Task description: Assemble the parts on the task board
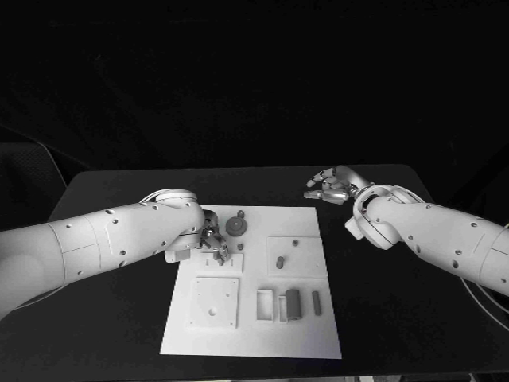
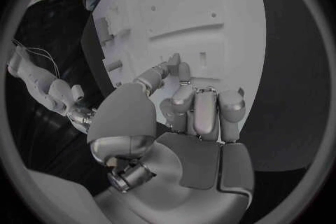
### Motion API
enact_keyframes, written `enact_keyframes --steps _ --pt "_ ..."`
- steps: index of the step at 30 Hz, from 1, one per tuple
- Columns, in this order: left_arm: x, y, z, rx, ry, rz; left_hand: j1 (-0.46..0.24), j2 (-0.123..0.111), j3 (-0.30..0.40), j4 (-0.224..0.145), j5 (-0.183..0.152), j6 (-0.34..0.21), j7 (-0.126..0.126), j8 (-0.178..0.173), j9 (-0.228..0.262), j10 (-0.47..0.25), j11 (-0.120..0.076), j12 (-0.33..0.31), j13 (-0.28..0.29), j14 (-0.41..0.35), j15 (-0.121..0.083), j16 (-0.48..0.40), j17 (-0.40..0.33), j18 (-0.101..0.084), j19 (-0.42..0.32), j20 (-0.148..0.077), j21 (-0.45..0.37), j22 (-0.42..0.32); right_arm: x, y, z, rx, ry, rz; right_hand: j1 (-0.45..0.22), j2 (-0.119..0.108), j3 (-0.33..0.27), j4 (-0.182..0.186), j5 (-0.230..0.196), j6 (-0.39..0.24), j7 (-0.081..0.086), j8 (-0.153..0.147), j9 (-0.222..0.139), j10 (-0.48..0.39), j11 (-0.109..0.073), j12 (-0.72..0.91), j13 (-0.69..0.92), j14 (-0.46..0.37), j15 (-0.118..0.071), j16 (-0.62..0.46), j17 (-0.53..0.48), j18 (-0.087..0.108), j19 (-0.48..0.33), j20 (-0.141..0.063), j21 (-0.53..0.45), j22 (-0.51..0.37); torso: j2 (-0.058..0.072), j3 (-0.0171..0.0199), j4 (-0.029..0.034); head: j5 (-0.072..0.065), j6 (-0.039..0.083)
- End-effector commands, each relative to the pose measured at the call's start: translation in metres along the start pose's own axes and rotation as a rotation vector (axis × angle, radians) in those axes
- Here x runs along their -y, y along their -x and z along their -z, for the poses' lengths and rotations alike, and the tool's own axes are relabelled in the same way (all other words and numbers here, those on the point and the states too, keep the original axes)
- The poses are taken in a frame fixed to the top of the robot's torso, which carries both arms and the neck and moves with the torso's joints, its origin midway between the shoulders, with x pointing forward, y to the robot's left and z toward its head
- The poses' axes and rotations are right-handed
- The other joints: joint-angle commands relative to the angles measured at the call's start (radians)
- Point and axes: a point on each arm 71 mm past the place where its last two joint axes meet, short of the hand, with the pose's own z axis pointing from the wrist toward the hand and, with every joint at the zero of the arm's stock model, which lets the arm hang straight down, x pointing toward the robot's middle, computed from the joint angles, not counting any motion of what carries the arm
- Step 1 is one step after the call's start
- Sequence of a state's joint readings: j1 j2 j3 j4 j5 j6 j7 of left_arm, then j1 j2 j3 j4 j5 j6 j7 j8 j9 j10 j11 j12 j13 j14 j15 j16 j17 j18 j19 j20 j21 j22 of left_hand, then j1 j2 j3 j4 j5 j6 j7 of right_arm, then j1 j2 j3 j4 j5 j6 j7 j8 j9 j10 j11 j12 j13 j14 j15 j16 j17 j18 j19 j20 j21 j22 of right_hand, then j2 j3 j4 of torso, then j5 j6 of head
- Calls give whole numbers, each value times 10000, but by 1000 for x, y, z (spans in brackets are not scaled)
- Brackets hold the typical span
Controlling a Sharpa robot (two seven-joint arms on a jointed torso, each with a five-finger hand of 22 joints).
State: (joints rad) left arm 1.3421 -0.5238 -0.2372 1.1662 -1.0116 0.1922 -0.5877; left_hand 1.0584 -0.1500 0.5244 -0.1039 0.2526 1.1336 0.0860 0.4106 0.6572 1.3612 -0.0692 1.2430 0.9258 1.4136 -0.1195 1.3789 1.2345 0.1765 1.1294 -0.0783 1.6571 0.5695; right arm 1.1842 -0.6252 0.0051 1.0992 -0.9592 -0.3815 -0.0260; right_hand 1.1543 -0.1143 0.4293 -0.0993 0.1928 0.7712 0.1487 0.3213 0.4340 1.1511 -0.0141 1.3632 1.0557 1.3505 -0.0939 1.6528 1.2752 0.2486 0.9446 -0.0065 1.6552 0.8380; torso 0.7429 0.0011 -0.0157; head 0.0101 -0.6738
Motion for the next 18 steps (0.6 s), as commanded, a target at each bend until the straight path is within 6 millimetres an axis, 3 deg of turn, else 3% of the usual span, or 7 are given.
enact_keyframes --steps 1,7,14,18 --pt "3 0 1 91 -330 778 1283 1052 464 -346 156 509 154 248 337 276 -143 51 -19 58 -25 88 17 852 57 7 1122 29 0 -1 0 -127 23 -28 -89 -1 13 52 57 115 213 50 3 -41 -4 -45 -10 -51 -7 48 8 128 29 -1 577 -13 0 2 3 -3 -7" --pt "-3 1 3 344 -347 1502 1413 998 553 -338 556 783 75 404 420 406 -166 76 -30 136 -22 160 30 848 104 18 1181 76 1 0 1 -111 3 -22 -95 -1 12 55 56 115 213 50 3 -41 -4 -45 -10 -54 -6 47 4 128 30 -1 577 -14 -1 0 3 -1 -15" --pt "-6 -3 8 665 -539 1916 1387 813 586 -301 1327 1068 -12 565 508 597 -203 79 -66 255 -27 241 37 842 179 32 1237 140 2 1 1 -106 -23 -16 -101 0 11 59 56 114 213 50 2 -40 -4 -44 -11 -47 -6 51 11 128 30 0 577 -14 -4 -3 17 -11 -28" --pt "-6 -4 9 801 -600 2090 1371 774 587 -298 1475 1125 -31 598 525 633 -211 80 -72 281 -29 255 37 843 198 32 1247 152 3 0 1 -116 -42 -17 -104 0 11 60 56 114 213 50 2 -40 -4 -44 -11 -55 -6 47 1 128 30 0 577 -14 -3 -4 14 -4 -41"
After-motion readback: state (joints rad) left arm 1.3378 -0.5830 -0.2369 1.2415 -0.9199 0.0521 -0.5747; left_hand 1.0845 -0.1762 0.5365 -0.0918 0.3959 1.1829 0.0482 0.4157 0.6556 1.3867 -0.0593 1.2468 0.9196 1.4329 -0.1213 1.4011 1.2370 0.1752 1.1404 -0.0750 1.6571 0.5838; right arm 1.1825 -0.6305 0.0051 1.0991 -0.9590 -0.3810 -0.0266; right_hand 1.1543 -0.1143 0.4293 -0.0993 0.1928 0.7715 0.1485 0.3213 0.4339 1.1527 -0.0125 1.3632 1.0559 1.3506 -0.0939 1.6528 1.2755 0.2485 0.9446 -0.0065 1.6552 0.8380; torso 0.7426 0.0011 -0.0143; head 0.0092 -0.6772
